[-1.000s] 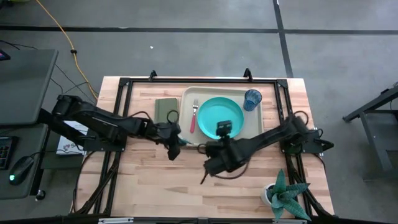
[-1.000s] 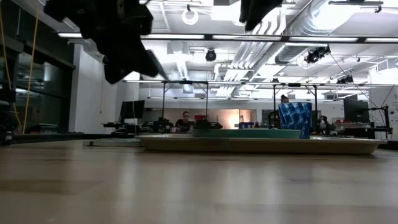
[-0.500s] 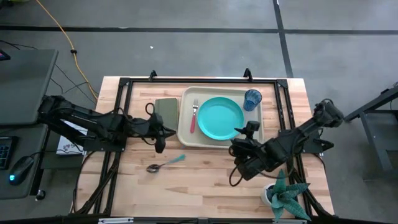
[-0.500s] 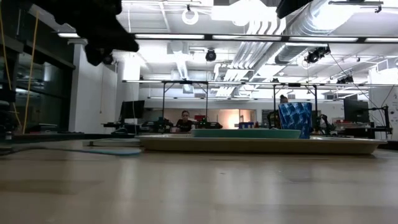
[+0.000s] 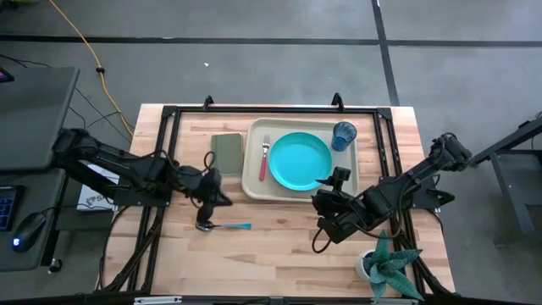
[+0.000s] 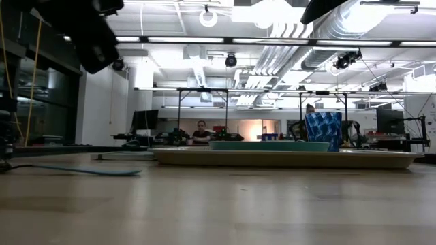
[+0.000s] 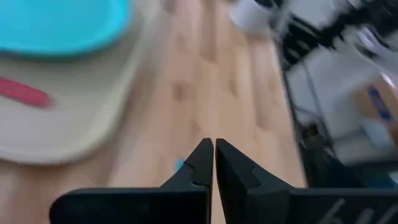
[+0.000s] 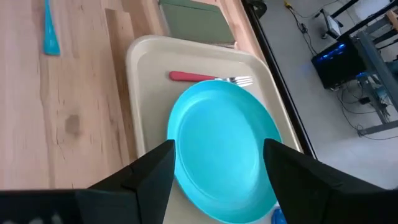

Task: Pick and place plate/cup/fork/spoon on tray
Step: Put the blue spoon on the gray table tray, then put the blue spoon on the gray table tray to the left of the pink fork

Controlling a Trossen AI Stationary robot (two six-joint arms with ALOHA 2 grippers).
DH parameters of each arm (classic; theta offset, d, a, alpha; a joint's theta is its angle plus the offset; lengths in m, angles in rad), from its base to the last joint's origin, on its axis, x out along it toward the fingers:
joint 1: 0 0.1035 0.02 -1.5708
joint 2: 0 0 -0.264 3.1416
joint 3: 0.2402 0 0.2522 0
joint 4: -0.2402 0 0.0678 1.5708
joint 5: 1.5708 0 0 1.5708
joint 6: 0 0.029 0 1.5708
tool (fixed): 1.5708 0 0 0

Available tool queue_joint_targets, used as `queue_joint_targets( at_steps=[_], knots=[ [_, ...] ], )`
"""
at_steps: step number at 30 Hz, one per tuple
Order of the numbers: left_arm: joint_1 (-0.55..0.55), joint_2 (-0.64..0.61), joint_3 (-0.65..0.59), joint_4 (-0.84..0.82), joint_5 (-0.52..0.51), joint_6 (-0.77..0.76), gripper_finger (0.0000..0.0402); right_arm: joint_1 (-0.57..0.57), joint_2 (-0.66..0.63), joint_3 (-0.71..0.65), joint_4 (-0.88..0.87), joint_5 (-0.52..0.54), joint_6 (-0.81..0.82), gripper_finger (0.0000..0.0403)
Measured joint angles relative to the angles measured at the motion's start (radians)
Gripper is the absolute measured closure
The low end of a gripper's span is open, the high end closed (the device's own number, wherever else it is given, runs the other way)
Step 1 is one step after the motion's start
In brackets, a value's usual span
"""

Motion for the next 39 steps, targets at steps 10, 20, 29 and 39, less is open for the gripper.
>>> queue_joint_targets(
  at_steps=[10,20,29,39],
  knots=[
    [-0.208,0.054,0.0,-0.067,-0.047,-0.036,0.0334,0.0,0.001,0.0,0.015,0.001,-0.008,0.0167],
    [-0.349,0.304,0.008,-0.068,-0.202,0.012,0.0199,0.0,0.001,0.0,0.017,0.0,-0.008,0.0167],
    [-0.349,0.48,0.008,-0.11,-0.213,0.0,0.016,0.0,0.002,0.0,0.018,-0.002,-0.008,0.0167],
    [-0.35,0.566,0.015,-0.118,-0.248,-0.094,0.018,0.0,0.002,0.0,0.021,-0.004,-0.008,0.0167]
  ],
)
